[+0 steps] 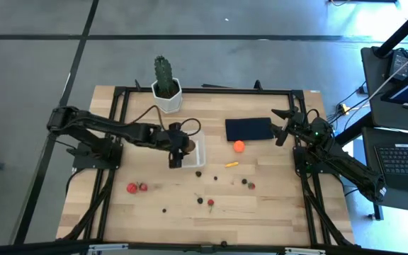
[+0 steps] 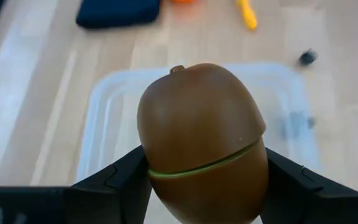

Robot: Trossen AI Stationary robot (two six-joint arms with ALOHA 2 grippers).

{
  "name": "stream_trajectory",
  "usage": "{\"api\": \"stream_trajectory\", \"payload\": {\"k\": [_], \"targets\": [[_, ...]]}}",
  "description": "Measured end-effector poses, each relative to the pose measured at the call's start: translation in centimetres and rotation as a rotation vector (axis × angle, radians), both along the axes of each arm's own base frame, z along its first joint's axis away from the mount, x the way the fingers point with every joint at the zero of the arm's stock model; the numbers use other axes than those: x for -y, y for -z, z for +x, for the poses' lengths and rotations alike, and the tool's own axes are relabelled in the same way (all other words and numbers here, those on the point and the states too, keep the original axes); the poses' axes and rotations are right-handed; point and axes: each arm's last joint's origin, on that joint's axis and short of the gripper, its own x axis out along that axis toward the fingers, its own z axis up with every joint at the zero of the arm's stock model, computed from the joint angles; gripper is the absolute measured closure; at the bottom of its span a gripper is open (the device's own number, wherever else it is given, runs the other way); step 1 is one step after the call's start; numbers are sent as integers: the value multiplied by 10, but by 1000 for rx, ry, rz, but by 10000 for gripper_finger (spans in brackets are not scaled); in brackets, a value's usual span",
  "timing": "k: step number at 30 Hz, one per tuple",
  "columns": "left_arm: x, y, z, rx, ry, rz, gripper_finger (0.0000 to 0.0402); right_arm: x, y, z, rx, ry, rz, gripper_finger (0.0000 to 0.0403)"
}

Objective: Pick and placing Produce into tupperware
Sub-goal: Put the brown kiwi into the transparent container

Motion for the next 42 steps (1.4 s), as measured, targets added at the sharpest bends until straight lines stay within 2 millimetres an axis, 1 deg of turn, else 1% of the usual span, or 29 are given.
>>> {"api": "stream_trajectory", "payload": {"k": [3,7,11,15,36,38,42], "targets": [[-5,12,4,-44,-7,-20,178,0,0,0,0,0,0,63],[-12,29,10,-102,8,-109,177,0,0,0,0,0,0,63],[-14,40,13,-142,-13,-118,177,0,0,0,0,0,0,63],[-14,43,13,-151,-15,-118,177,0,0,0,0,-1,0,63],[-14,43,13,-152,-15,-117,176,0,0,0,0,0,0,63],[-14,43,13,-152,-17,-118,170,0,0,0,0,0,0,63],[-14,43,13,-153,-36,-131,144,0,0,0,0,0,0,63]]}}
